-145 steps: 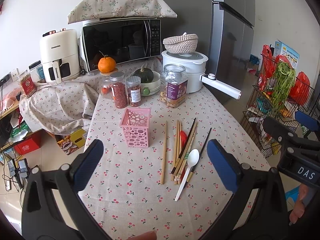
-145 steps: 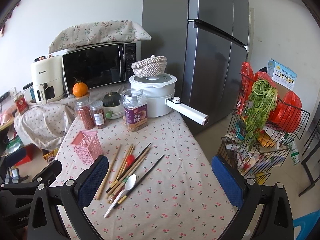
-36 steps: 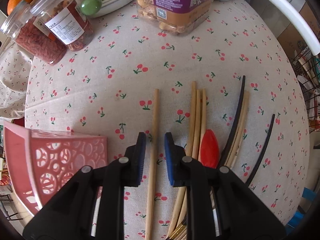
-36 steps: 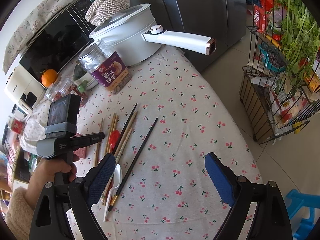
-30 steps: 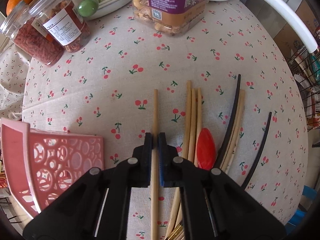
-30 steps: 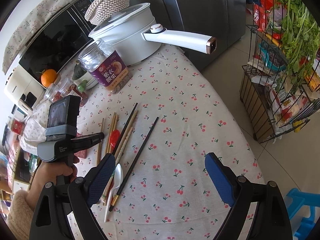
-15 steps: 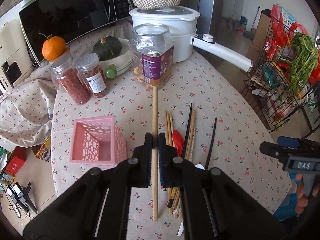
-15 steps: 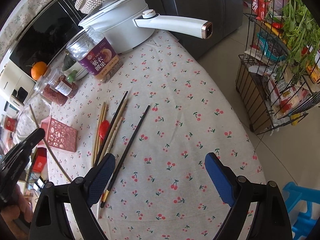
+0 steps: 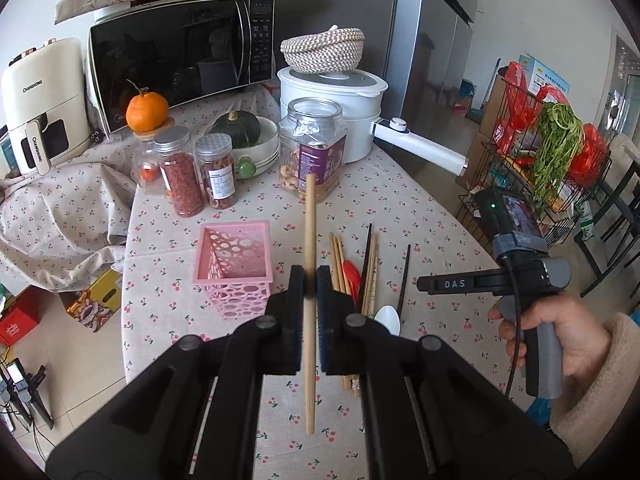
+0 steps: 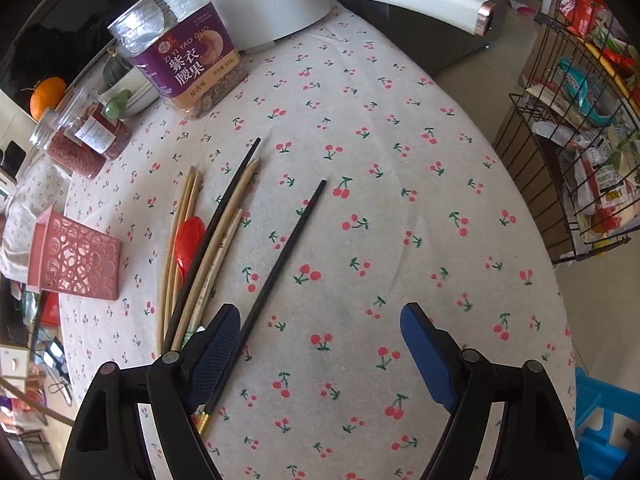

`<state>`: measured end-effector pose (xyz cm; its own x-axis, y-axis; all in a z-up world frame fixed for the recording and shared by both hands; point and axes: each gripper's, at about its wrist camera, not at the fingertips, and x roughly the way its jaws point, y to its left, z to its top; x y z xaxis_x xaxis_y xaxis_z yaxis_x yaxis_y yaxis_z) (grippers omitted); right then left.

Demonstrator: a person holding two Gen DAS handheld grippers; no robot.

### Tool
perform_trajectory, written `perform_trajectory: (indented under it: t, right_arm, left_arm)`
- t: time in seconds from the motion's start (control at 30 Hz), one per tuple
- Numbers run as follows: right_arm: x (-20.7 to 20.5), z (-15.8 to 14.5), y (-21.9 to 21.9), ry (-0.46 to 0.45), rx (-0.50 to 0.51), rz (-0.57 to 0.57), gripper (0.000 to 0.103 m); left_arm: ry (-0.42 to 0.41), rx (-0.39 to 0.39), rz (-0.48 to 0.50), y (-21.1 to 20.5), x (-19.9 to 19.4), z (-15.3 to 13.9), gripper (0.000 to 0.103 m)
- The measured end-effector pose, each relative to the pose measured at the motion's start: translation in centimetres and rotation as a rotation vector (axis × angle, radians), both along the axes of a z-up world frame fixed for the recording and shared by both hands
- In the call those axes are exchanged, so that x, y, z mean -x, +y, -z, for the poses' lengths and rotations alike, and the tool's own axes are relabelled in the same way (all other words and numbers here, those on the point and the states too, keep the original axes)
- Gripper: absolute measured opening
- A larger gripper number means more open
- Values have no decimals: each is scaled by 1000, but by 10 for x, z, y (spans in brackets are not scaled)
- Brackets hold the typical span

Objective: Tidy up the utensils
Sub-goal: 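Grasp a black chopstick with the right tool while the left tool lifts its wooden chopstick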

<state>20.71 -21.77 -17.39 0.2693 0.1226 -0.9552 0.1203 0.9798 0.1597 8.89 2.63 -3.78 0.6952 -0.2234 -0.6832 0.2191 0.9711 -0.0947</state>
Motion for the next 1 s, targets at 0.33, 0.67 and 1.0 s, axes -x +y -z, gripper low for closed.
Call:
perform_trajectory:
  t: [0.33, 0.67, 1.0]
  right_arm:
    - [-40, 30, 33, 47, 165, 29, 53]
    - [-31, 27, 17, 28, 14, 27, 5]
    - [17, -67, -2, -230, -81, -8, 5]
  left_arm:
    - [10, 41, -44, 29, 5, 0, 7]
    - [23, 37, -74, 38, 4, 5, 7]
    - [-79, 48, -87, 45, 15, -24, 7]
